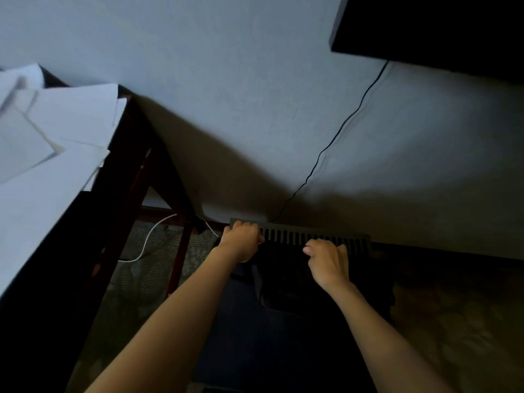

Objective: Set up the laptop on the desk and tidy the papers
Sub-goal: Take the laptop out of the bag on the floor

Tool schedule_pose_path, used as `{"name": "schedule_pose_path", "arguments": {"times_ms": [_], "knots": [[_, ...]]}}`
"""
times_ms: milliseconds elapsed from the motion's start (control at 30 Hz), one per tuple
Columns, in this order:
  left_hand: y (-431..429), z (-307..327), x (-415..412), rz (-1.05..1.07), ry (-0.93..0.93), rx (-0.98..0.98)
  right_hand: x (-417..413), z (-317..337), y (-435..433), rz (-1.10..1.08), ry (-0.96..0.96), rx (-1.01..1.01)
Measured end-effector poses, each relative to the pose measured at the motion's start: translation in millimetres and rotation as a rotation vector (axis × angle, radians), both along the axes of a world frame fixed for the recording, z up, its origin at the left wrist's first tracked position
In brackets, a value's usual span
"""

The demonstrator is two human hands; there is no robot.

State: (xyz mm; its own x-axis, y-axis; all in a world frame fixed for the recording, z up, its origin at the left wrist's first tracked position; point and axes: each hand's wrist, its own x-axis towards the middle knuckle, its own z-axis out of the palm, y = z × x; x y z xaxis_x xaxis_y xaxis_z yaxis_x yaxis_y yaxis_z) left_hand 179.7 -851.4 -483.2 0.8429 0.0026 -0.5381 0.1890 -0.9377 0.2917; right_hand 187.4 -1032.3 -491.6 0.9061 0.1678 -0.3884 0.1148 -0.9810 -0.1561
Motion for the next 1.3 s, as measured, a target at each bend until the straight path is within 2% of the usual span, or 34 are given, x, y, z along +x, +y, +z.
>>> {"name": "schedule_pose_path", "arguments": {"times_ms": [167,333,500,733,833,967,1067,1167,1233,1300], "knots": [[-1,47,-32,-0.060,-0.065,-0.005,-27,49,-4,0.050,-0.061,0.043],[-1,92,-61,-0.116,-0.058,-0.061,-55,91,-12,0.156,-0.058,0.102],[-7,127,-84,-0.149,-0.048,-0.023,-78,122,-20,0.163,-0.075,0.119],[-23,141,-105,-0.198,-0.079,0.028,-106,130,-26,0.092,-0.108,0.175],[-53,150,-110,-0.339,0.009,-0.049,-122,133,-27,0.076,-0.076,0.188],[-102,139,-120,-0.477,0.086,0.059,-144,140,-43,0.025,-0.032,0.194],[-117,128,-131,-0.434,0.091,0.125,-158,133,-81,-0.140,-0.098,0.201],[-120,128,-135,-0.415,0.083,0.101,-167,118,-121,-0.539,-0.192,0.281],[-124,132,-134,-0.423,0.077,0.082,-168,109,-139,-0.922,-0.066,0.512],[-131,133,-134,-0.410,0.074,0.064,-170,102,-148,-1.179,0.190,0.741]]}}
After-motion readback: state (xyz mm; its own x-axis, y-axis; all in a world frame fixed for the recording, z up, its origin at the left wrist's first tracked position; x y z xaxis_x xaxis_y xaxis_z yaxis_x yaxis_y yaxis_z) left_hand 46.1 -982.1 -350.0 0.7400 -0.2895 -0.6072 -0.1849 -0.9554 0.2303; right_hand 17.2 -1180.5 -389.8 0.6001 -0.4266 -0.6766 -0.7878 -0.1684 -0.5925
